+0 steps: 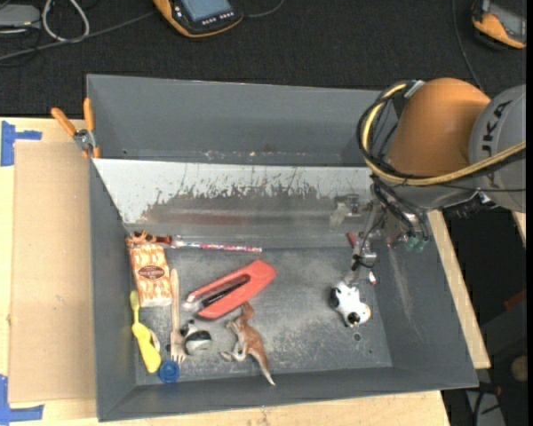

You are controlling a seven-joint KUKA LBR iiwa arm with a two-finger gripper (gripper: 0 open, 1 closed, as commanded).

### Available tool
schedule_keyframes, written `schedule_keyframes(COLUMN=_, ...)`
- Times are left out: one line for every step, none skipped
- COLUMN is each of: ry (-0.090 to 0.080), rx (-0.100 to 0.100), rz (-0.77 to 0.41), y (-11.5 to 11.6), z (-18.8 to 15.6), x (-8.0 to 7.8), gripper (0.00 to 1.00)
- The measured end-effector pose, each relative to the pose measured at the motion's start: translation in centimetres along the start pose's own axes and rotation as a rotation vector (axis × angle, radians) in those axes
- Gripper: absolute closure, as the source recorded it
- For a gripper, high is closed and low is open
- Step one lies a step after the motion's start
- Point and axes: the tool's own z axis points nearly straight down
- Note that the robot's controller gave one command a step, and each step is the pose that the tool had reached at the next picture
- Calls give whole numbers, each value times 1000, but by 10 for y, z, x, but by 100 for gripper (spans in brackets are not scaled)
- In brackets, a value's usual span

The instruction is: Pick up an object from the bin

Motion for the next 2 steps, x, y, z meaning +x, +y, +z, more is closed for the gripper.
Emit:
schedule_keyframes(ry=-8, rx=1, rz=-2, y=0, z=-5, x=-2, gripper=0)
schedule_keyframes(ry=-3, rx=1, rz=-92, y=54, z=0, x=10, gripper=0)
